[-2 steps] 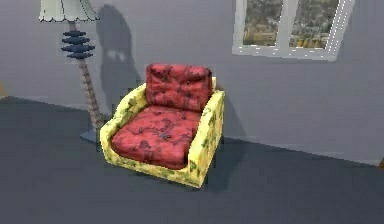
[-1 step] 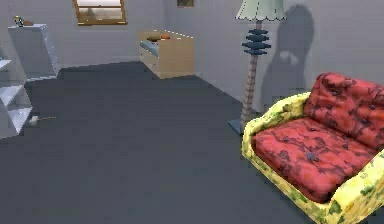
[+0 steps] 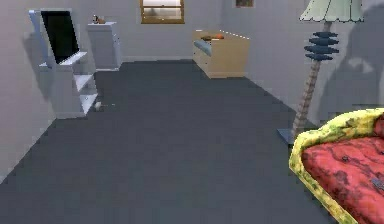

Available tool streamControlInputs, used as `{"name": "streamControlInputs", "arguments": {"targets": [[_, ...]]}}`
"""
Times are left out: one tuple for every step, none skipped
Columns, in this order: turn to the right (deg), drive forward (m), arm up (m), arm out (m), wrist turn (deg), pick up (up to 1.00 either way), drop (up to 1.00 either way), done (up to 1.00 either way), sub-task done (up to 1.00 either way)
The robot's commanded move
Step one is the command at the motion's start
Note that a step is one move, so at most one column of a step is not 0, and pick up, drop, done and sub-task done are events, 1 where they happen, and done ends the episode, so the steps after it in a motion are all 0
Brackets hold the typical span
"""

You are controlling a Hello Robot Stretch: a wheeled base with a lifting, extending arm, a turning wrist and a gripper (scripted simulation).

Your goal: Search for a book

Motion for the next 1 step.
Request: {"name": "streamControlInputs", "arguments": {"targets": [[-3.0,0.0,0.0,0.0,0.0,0.0,0.0,0.0,0.0]]}}
